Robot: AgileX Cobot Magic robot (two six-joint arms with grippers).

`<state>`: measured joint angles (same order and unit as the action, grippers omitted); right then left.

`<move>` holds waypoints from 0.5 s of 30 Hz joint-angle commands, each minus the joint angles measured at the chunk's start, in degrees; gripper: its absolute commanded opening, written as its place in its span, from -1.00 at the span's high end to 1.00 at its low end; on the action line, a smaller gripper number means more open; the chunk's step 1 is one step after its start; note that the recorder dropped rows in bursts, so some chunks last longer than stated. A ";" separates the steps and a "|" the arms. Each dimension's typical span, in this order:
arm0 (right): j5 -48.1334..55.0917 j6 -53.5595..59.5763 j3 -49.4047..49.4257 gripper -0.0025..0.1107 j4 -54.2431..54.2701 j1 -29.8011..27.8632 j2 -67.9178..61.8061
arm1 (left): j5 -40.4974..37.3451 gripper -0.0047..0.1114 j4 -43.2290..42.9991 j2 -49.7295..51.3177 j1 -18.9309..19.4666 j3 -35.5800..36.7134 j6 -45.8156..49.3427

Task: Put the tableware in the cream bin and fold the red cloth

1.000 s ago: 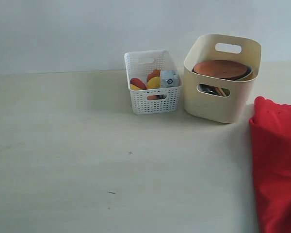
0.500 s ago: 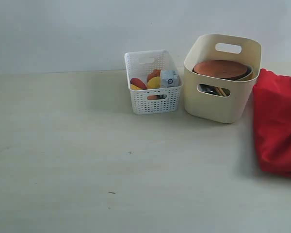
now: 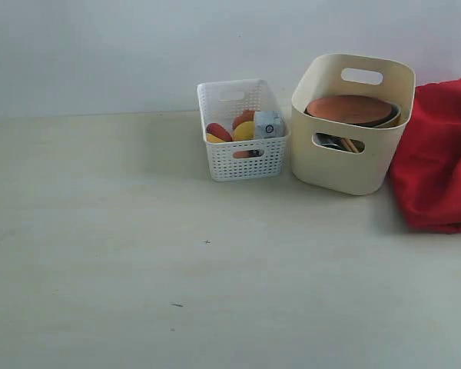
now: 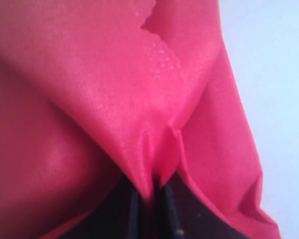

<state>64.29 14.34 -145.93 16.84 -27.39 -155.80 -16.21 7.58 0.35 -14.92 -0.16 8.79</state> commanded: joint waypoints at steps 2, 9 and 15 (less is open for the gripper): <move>-1.26 0.89 -4.41 0.96 1.61 1.44 -3.19 | 0.54 0.92 0.04 -0.35 0.19 0.16 0.21; -5.32 0.89 -4.89 0.87 -0.12 1.99 -4.78 | 0.54 0.92 0.04 -0.35 0.19 0.16 0.21; -9.05 -2.68 -4.89 0.27 -8.02 1.99 -2.81 | 0.54 0.92 0.04 -0.35 0.19 0.16 0.21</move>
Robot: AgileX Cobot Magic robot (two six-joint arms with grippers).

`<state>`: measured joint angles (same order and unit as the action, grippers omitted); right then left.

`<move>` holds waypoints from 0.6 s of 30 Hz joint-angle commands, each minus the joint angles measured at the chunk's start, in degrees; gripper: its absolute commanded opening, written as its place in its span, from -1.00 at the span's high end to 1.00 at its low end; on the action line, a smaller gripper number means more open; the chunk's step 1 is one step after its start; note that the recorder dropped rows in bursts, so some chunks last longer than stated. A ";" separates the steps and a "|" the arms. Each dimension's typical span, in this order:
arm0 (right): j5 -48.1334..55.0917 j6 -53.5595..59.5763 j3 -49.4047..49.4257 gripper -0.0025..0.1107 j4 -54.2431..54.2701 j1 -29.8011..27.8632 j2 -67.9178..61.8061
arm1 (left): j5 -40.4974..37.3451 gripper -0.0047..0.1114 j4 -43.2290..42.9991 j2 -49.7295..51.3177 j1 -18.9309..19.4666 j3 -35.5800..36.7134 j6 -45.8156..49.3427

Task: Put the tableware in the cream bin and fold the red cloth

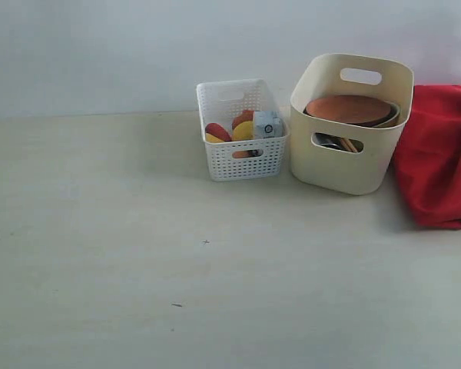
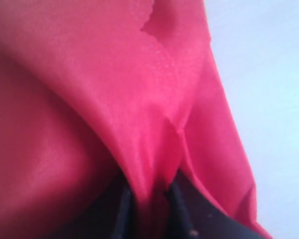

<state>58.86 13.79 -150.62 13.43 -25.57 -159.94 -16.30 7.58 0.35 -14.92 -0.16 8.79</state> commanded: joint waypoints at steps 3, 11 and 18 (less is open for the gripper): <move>-3.97 -3.44 -0.20 -0.15 -5.78 0.17 3.38 | 0.63 0.92 0.04 -0.35 0.19 0.16 0.21; -1.61 -3.82 -0.20 -0.52 -0.16 0.23 10.25 | 0.63 0.92 0.04 -0.35 0.19 0.16 0.21; 5.34 1.76 -0.20 -0.52 16.86 0.23 14.46 | 0.63 0.92 0.04 -0.35 0.19 0.16 0.21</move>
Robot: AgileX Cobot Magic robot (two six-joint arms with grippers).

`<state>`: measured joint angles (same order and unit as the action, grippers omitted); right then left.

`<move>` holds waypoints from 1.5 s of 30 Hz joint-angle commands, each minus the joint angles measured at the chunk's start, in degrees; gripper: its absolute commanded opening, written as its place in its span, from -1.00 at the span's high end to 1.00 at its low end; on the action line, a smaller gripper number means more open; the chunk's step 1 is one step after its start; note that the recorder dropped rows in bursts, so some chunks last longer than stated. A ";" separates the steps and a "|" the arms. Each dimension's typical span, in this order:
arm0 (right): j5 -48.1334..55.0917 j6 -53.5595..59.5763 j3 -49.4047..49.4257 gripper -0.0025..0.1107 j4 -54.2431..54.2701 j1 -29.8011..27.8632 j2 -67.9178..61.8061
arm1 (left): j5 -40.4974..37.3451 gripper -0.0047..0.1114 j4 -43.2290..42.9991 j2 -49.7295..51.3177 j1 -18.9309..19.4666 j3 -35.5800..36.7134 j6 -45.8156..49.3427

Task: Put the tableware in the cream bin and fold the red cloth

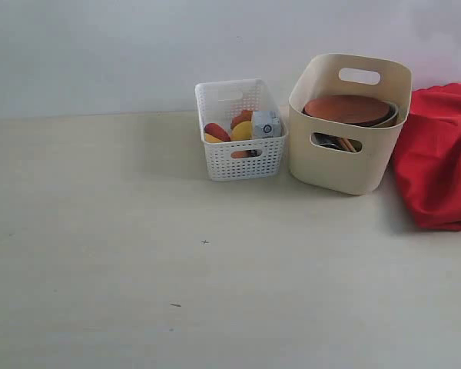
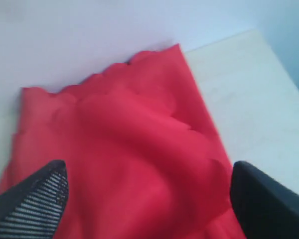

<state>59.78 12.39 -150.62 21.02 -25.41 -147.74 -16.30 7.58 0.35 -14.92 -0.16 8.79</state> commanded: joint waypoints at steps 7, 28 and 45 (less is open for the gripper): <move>10.19 4.35 0.08 -0.52 11.10 2.97 2.98 | 0.63 0.92 0.04 -0.35 0.19 0.16 0.21; 7.12 -4.95 8.04 -0.40 -6.31 16.13 2.87 | 0.63 0.92 0.04 -0.35 0.19 0.16 0.21; -4.07 -5.08 7.94 -0.40 0.77 17.03 -1.63 | 0.63 0.92 0.04 -0.35 0.19 0.16 0.21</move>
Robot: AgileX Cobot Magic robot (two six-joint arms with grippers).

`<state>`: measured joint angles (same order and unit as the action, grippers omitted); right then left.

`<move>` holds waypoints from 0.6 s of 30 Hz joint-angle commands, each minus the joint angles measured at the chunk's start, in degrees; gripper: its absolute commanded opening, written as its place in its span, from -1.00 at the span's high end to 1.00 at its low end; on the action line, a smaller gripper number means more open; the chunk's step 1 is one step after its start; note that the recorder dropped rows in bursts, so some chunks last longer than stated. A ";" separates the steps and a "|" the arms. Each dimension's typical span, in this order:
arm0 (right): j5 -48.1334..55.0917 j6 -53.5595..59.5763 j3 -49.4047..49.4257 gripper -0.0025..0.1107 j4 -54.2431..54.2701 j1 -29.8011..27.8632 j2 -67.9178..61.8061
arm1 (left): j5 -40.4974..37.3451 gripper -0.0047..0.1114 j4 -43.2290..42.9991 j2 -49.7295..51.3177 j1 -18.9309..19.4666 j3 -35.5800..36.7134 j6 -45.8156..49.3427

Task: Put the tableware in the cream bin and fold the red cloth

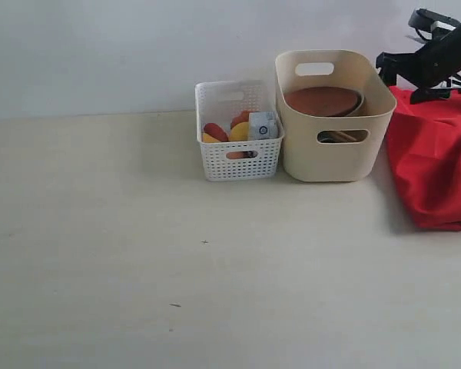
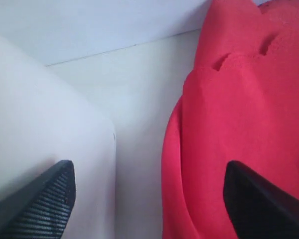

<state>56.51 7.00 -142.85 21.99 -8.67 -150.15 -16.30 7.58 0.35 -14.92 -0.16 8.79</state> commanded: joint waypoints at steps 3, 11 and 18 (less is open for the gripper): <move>0.00 -0.93 0.16 -0.40 -1.68 -0.32 3.02 | 0.63 0.92 0.04 -0.35 0.19 0.16 0.21; 6.60 -1.32 0.16 -0.34 -9.75 -0.80 13.07 | 0.64 0.92 0.04 -0.35 0.19 0.16 0.10; 13.45 -2.56 0.57 -0.01 -11.71 -0.68 21.67 | 0.64 0.92 0.04 -0.35 0.19 0.16 0.23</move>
<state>67.31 4.90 -142.85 10.98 -9.00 -131.68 -16.30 7.58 0.35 -14.92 -0.16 8.79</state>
